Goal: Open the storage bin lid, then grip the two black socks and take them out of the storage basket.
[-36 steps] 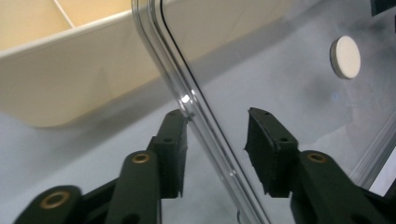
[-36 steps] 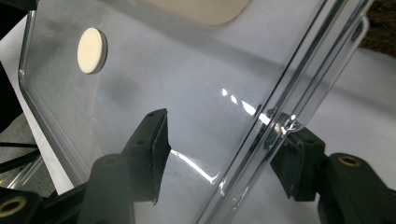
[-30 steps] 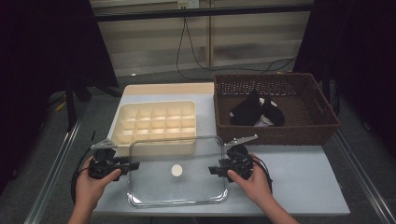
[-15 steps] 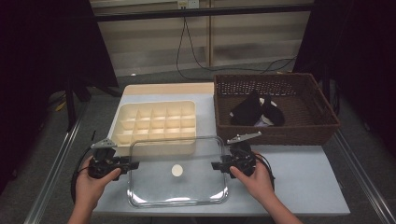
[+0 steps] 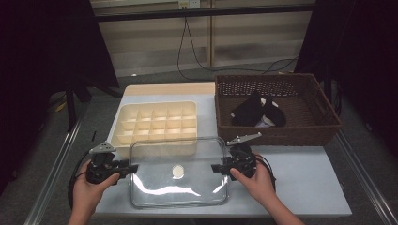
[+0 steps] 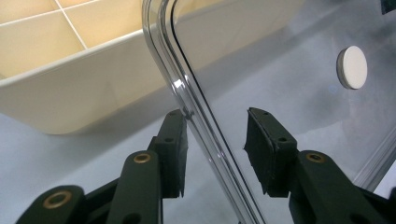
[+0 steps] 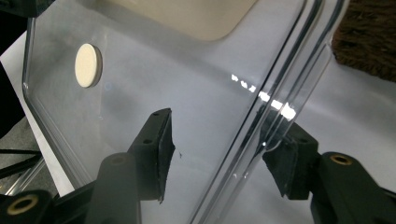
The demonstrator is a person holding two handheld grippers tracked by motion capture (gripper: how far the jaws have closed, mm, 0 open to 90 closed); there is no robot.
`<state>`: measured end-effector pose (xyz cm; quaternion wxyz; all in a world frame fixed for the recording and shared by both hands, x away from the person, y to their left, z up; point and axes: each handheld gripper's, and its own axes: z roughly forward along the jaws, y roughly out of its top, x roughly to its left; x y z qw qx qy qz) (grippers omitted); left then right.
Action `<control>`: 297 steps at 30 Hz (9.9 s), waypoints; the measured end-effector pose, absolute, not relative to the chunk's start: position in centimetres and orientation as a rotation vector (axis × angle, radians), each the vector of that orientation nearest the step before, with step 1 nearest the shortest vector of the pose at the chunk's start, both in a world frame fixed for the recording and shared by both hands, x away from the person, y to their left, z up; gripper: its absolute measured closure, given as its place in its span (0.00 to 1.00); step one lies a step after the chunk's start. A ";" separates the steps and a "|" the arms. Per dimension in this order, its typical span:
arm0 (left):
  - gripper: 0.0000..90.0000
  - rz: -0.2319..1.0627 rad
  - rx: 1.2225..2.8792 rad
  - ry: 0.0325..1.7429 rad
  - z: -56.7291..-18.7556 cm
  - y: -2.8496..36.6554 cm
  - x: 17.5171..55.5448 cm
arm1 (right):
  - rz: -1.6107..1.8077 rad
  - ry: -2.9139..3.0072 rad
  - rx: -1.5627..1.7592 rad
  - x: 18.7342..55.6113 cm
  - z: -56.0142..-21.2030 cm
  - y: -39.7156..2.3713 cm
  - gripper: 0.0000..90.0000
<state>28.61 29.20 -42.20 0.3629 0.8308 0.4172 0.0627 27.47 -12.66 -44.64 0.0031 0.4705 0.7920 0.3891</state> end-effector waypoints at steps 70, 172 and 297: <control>0.74 0.079 2.108 1.110 -43.2 29.5 28.0 | 1.230 2.480 1.510 26.5 -44.6 -14.0 0.55; 0.11 0.075 2.115 0.915 -44.4 24.7 30.3 | 1.192 2.414 1.437 26.3 -45.3 -17.1 0.13; 0.06 -0.081 2.196 0.699 -45.0 19.9 31.9 | 0.793 2.655 1.418 32.8 -34.2 -24.3 0.05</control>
